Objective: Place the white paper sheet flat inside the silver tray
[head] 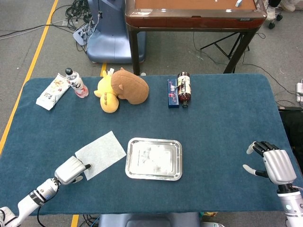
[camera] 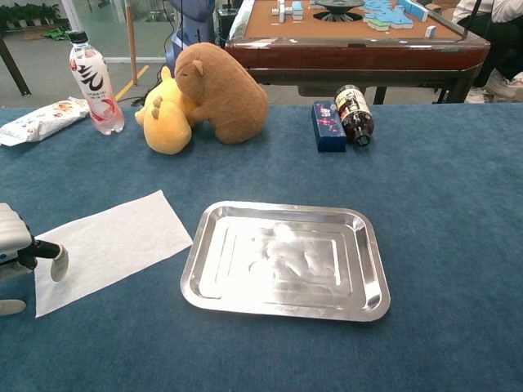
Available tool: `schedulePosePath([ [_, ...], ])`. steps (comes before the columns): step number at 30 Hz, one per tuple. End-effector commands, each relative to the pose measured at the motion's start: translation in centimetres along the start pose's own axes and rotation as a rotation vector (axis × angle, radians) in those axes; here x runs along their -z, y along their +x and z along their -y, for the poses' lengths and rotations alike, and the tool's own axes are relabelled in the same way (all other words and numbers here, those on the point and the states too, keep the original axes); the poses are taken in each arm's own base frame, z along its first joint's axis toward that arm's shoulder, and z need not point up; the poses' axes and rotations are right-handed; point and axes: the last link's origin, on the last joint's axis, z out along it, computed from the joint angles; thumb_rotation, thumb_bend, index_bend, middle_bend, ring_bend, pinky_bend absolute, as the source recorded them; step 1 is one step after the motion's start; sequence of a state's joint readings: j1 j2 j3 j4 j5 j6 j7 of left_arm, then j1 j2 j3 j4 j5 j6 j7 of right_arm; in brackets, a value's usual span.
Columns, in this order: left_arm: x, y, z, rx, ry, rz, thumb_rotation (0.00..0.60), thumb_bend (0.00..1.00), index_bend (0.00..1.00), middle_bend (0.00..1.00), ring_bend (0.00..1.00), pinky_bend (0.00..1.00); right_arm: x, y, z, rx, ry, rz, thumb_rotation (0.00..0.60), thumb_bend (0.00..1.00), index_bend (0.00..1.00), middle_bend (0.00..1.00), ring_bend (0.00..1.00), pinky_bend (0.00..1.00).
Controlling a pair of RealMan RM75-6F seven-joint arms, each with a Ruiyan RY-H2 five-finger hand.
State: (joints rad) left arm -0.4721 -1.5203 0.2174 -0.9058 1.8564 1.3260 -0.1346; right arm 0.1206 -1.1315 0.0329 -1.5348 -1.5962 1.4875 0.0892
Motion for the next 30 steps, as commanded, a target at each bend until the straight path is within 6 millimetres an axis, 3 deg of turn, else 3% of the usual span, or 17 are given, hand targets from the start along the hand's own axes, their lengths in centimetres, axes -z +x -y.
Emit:
schedulePosePath([
  [1,-0.05,0.04,-0.01,0.002,0.0,-0.002,0.6,0.22,0.47,0.94,0.79,0.91,0.0,0.01,0.0,0.0,0.0,0.0,0.6,0.06,0.5,0.43,0.34,0.47],
  [9,-0.22,0.03,-0.24,0.006,-0.002,-0.001,0.6,0.26,0.47,0.94,0.79,0.91,0.01,0.0,0.0,0.0,0.0,0.001,0.6,0.06,0.5,0.43,0.34,0.47],
  [30,0.4,0.05,0.35,-0.01,0.005,0.016,0.6,0.26,0.47,0.94,0.79,0.91,-0.02,-0.04,0.05,0.001,0.001,0.003,0.6,0.06,0.5,0.43,0.34,0.47],
])
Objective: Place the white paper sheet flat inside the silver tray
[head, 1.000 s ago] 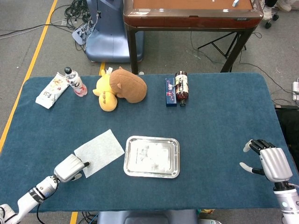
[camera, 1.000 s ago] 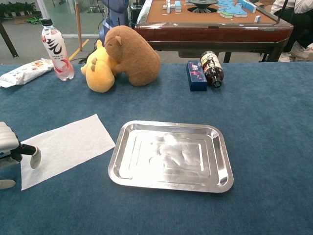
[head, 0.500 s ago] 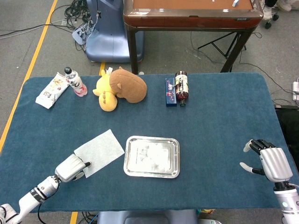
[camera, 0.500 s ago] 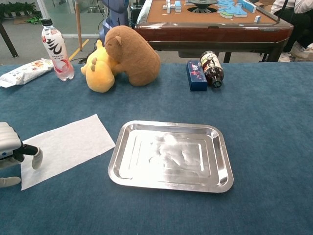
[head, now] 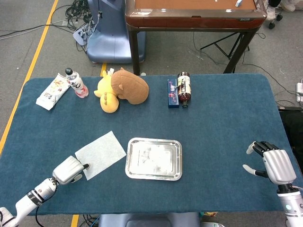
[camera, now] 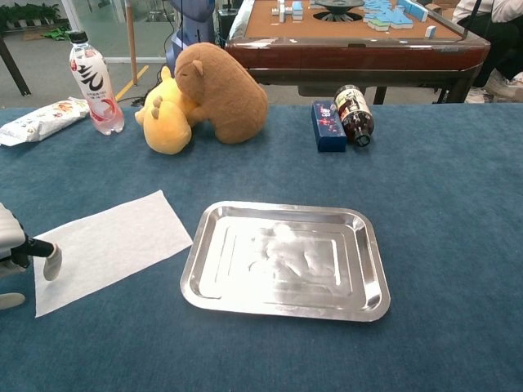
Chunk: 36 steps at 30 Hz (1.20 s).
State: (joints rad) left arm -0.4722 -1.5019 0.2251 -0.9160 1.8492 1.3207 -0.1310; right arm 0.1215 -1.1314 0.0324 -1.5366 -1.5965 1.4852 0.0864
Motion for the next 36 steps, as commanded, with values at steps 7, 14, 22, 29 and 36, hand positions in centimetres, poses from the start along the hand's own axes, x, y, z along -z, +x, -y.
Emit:
schedulePosePath([
  [7,-0.46,-0.26,-0.5,-0.005,-0.015,0.009,0.6,0.26,0.47,0.94,0.79,0.91,0.0,0.1,-0.06,-0.003,-0.001,-0.003,0.6,0.06,0.5,0.43,0.34,0.47],
  [14,-0.6,-0.26,-0.43,-0.014,-0.014,0.012,0.6,0.26,0.47,0.94,0.79,0.91,0.03,0.23,-0.1,-0.007,-0.001,-0.006,0.6,0.06,0.5,0.43,0.34,0.47],
  [22,-0.45,-0.22,-0.28,-0.015,-0.011,0.014,0.6,0.26,0.47,0.94,0.79,0.91,0.01,0.18,-0.07,-0.006,0.0,-0.004,0.6,0.06,0.5,0.43,0.34,0.47],
  [29,-0.58,-0.39,-0.56,-0.008,-0.015,0.017,0.6,0.26,0.49,0.94,0.79,0.91,0.01,0.18,-0.07,-0.006,0.001,-0.004,0.6,0.06,0.5,0.43,0.34,0.47],
  [36,-0.69,-0.51,-0.7,-0.007,-0.02,0.021,0.6,0.28,0.5,0.94,0.79,0.91,0.03,0.3,-0.15,-0.008,-0.001,-0.008,0.6,0.06,0.5,0.43,0.34,0.47],
])
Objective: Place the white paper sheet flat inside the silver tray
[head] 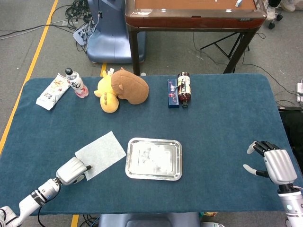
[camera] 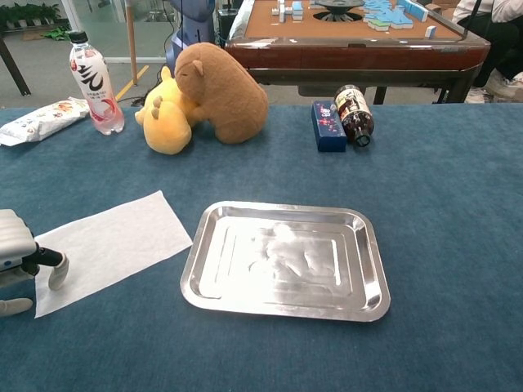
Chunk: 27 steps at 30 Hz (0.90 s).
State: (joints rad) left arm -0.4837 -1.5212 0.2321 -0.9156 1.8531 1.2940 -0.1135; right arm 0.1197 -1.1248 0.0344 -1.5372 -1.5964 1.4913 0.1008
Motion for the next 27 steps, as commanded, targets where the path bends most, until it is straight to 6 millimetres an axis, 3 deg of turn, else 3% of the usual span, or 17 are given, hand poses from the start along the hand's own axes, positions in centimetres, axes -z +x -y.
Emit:
schedulePosePath([
  [1,-0.01,0.01,0.02,0.002,0.001,0.0,0.6,0.29,0.5,0.94,0.79,0.91,0.0,0.01,-0.01,0.0,0.0,0.0,0.6,0.06,0.5,0.43,0.34,0.47],
  [14,0.07,-0.02,-0.16,0.02,-0.001,-0.005,0.6,0.42,0.52,0.94,0.79,0.91,-0.02,-0.04,0.01,0.0,0.0,0.002,0.6,0.06,0.5,0.43,0.34,0.47],
  [27,0.3,0.66,-0.24,0.058,0.008,-0.04,0.6,0.44,0.56,0.94,0.79,0.91,0.01,0.05,-0.01,-0.003,-0.001,-0.002,0.6,0.06,0.5,0.43,0.34,0.47],
])
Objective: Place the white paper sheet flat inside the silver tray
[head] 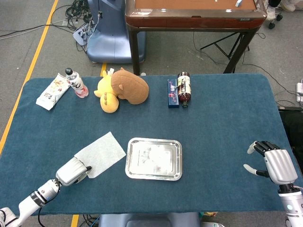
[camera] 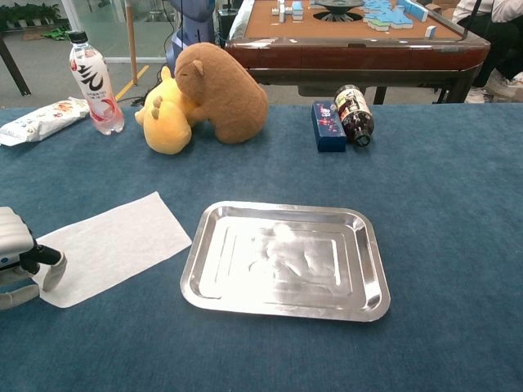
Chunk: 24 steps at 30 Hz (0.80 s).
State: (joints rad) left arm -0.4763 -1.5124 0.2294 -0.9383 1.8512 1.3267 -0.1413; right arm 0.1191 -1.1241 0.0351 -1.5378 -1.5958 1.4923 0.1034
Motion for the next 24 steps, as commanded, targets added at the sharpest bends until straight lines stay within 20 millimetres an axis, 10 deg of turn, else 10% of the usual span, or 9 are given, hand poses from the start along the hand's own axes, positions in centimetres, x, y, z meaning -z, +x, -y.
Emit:
schedulePosePath([
  [1,0.0,0.2,0.0,0.02,0.009,-0.01,0.6,0.44,0.57,0.94,0.79,0.91,0.0,0.0,0.0,0.0,0.0,0.0,0.6,0.06,0.5,0.43,0.34,0.47],
  [24,-0.9,4.2,0.0,0.296,0.084,-0.11,0.6,0.47,0.68,0.94,0.79,0.91,0.1,0.1,0.0,-0.002,0.002,-0.003,0.6,0.06,0.5,0.43,0.34,0.47],
])
